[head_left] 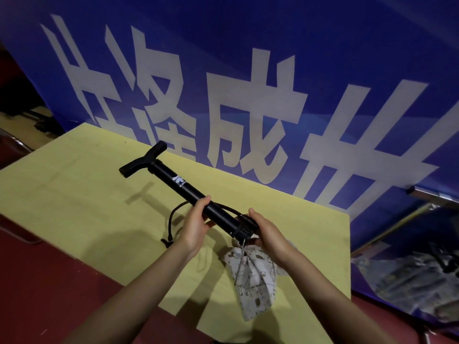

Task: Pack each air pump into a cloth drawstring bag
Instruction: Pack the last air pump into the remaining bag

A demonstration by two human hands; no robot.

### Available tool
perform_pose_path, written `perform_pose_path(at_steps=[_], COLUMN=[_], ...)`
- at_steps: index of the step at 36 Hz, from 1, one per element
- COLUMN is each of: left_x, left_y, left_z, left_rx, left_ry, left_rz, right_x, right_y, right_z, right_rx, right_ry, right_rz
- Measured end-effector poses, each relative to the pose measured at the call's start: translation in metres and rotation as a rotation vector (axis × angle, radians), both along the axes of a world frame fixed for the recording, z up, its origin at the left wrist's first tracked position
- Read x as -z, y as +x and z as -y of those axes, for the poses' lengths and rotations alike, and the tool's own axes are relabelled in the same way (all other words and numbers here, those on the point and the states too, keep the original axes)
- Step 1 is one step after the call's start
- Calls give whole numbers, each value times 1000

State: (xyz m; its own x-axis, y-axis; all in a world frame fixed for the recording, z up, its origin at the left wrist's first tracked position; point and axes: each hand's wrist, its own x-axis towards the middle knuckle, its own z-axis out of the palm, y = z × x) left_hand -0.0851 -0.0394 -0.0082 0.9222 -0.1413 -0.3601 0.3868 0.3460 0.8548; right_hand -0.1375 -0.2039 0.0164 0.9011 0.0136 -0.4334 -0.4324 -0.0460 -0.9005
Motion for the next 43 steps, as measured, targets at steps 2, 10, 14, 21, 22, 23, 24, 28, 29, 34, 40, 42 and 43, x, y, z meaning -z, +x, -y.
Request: perform_pose_path(at_steps=[2,10,14,21,22,23,24,28,29,34,40,42,43], left_x=[-2,-2,-5,-25,-28,-30,-31,-35,-36,-39,-36,-36,-36], left_y=[-1,2,2,12,13,15,16,22,23,23,22,23,23], left_z=[0,4,5,-1,-1,-2,-3,-6,-7,-11,-20,-22,-23], left_rx=[20,-71,-87,-57,-44,-35,-27,11,32,140,227,262,287], left_ry=[29,173,256,54,-16,-78,-136,-235,-225,-69,59,59,70], left_rz=[20,111,215,140,93,68,60,61,66,136,151,179,194], right_x=[0,9,12,19,19,19,18,13,11,-3,-37,-44,-46], right_y=[4,10,12,18,19,22,24,33,37,65,87,89,90], right_z=[-4,-31,-41,-54,-54,-54,-54,-53,-53,-46,-23,-15,-12], right_rx=[-23,-79,-69,158,163,167,174,219,237,323,314,294,289], right_ry=[0,31,2,110,121,138,170,391,434,447,350,314,298], right_rz=[-50,-25,112,208,212,207,196,122,115,146,260,293,310])
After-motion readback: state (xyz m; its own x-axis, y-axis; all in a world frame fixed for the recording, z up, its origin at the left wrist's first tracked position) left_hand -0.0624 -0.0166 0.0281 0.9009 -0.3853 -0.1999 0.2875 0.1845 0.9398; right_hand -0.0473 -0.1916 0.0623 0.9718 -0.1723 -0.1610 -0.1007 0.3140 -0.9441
